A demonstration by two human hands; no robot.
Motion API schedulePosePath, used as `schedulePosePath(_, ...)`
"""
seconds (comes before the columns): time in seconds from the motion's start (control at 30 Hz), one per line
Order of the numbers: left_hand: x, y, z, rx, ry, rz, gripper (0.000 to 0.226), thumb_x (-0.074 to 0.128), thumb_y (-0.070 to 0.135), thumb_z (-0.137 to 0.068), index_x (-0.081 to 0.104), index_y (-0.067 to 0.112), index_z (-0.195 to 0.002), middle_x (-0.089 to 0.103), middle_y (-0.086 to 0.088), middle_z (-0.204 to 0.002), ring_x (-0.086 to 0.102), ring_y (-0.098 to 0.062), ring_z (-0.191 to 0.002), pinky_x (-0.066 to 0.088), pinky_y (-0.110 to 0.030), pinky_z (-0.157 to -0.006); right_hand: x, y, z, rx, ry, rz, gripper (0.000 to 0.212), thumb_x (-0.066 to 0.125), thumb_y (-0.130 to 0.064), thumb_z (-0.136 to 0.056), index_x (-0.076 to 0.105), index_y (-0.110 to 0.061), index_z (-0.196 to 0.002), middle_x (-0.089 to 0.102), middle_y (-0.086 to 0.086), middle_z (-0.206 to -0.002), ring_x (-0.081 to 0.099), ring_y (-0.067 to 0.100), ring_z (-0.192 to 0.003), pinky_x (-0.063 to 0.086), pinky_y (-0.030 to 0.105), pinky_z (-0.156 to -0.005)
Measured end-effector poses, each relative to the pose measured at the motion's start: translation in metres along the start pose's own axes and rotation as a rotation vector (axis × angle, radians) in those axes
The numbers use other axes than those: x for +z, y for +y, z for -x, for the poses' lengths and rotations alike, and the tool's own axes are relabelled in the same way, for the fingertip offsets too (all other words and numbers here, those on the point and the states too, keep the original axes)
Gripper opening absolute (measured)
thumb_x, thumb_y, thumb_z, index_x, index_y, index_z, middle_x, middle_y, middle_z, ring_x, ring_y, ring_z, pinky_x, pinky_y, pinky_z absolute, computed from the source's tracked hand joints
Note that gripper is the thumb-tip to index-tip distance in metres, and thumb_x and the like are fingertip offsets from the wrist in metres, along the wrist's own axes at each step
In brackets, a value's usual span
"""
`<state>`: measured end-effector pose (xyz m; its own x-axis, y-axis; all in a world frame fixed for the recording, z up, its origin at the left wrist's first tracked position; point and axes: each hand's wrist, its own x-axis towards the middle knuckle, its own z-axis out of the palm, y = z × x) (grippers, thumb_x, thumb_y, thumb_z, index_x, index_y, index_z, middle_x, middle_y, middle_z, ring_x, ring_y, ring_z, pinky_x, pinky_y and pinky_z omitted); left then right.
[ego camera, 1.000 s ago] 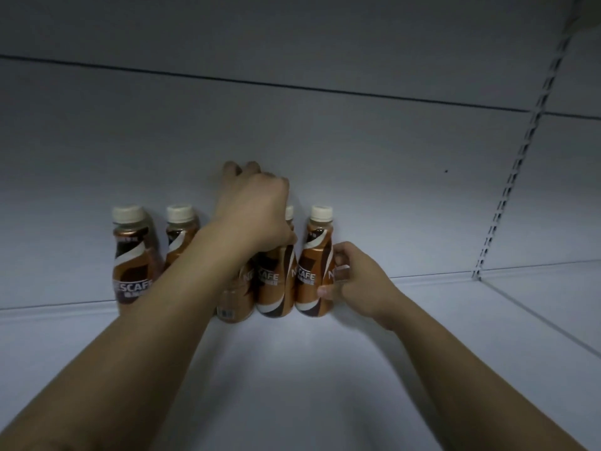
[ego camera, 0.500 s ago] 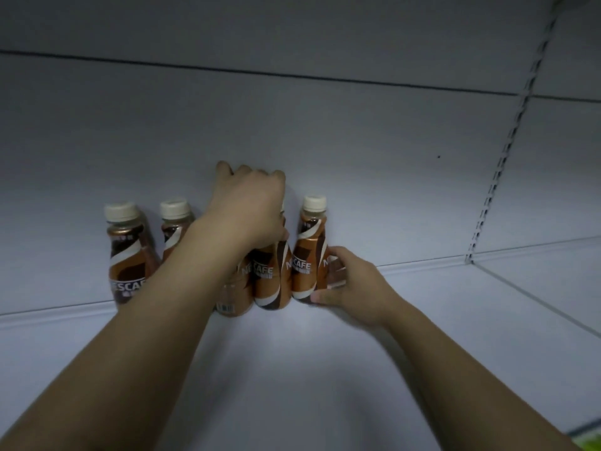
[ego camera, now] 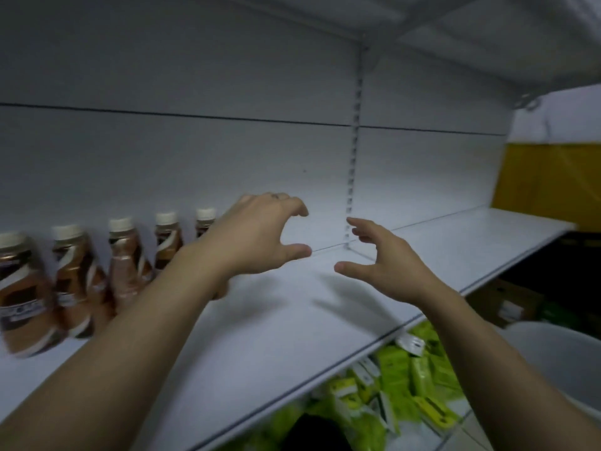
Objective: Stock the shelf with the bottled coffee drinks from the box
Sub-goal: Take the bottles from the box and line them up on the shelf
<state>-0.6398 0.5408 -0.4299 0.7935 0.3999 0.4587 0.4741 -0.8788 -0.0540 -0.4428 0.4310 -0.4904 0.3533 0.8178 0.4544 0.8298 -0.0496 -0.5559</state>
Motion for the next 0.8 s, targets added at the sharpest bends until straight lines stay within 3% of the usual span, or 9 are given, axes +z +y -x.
schedulePosePath(0.17,0.027,0.087,-0.042,0.188,0.006,0.207,0.061,0.065,0.054,-0.080,0.047,0.030,-0.133,0.055,0.008,-0.133,0.050,-0.015,-0.122,0.040,-0.036,-0.103,-0.056,0.048,0.057,0.162,0.074,0.109,0.087,0.075,-0.049,-0.075,0.032,-0.031,-0.148,0.047,-0.002,-0.144,0.044,0.011,-0.132,0.036,0.024,-0.098)
schedulePosePath(0.37,0.105,0.228,-0.086,0.465,-0.180,0.378,0.064,0.067,0.052,-0.079,0.047,0.026,-0.134,0.054,0.002,-0.135,0.049,-0.017,-0.123,0.041,-0.038,-0.101,-0.133,0.125,0.170,0.501,0.201,0.223,0.084,0.075,-0.044,-0.078,0.034,-0.023,-0.148,0.045,0.000,-0.148,0.045,0.016,-0.133,0.036,0.024,-0.098)
schedulePosePath(0.47,0.148,0.310,-0.087,0.590,-0.321,0.454,0.066,0.070,0.050,-0.077,0.050,0.021,-0.133,0.055,0.000,-0.137,0.050,-0.018,-0.125,0.041,-0.034,-0.103,-0.162,0.167,0.246,0.770,0.134,0.255,0.085,0.071,-0.046,-0.081,0.029,-0.023,-0.151,0.041,0.001,-0.152,0.044,0.021,-0.134,0.039,0.033,-0.103)
schedulePosePath(0.63,0.219,0.443,-0.055,0.760,-0.584,0.531,0.066,0.067,0.049,-0.082,0.047,0.021,-0.138,0.049,0.001,-0.142,0.048,-0.019,-0.127,0.042,-0.035,-0.102,-0.182,0.218,0.372,1.191,0.063,0.285,0.083,0.069,-0.045,-0.083,0.029,-0.019,-0.150,0.039,0.005,-0.153,0.041,0.025,-0.137,0.036,0.034,-0.108)
schedulePosePath(0.8,0.291,0.545,-0.005,0.860,-0.856,0.551,0.062,0.069,0.048,-0.081,0.048,0.023,-0.135,0.055,-0.001,-0.136,0.055,-0.018,-0.117,0.049,-0.036,-0.095,-0.176,0.267,0.473,1.494,-0.085,0.135,0.081,0.070,-0.048,-0.080,0.036,-0.019,-0.147,0.045,0.003,-0.148,0.046,0.024,-0.131,0.038,0.038,-0.108)
